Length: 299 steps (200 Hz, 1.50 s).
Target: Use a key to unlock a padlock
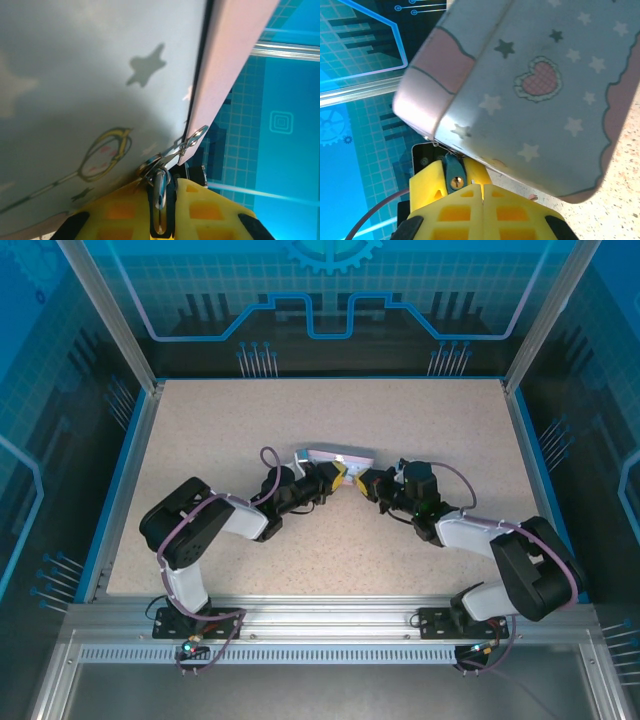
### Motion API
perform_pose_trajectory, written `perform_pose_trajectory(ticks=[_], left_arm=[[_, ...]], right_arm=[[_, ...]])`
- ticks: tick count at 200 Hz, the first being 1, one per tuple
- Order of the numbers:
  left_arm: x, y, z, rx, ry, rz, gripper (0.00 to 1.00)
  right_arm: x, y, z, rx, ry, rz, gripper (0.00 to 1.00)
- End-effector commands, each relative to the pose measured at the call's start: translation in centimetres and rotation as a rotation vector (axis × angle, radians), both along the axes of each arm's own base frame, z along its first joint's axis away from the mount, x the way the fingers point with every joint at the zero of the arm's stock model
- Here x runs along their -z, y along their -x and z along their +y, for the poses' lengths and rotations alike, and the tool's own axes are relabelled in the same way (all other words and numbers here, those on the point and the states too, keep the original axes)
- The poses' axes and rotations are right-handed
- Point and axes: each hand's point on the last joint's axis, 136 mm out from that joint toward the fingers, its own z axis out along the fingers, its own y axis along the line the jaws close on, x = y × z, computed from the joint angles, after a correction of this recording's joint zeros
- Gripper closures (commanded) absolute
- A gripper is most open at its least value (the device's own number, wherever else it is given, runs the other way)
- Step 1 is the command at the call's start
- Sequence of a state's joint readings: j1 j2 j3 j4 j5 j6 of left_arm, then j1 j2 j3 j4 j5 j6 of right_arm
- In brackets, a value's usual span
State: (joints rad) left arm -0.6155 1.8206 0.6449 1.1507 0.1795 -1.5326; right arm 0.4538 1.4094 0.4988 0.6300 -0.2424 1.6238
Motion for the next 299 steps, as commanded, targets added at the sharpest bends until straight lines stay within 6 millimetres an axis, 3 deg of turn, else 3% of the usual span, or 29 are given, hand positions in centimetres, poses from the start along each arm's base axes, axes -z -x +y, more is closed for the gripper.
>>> perform_pose_trajectory(ticks=[1,59,200,299], left_arm=[[-2.9,0.0,-0.3,-0.004,0.076,-0.105,1.0],[-2.9,0.0,-0.6,0.002,0.076,-0.102,1.0],[-2.6,0.2,-1.1,0.005,0.069,-0.099,1.0],[-2.8,0.3,-1.0,0.002,0.07,-0.102,1.0]], right_arm=[[-1.3,-0.7,0.7,0.0,-0.02,-0.037,1.0],[-0.9,-0.8,0.8,-0.002,-0.021,-0.028,1.0],[-2.1,-1.0,0.5,0.004,-0.027,-0.055,1.0],[-0.6,1.5,-1.9,0.015,0.061,-0.016,1.0]])
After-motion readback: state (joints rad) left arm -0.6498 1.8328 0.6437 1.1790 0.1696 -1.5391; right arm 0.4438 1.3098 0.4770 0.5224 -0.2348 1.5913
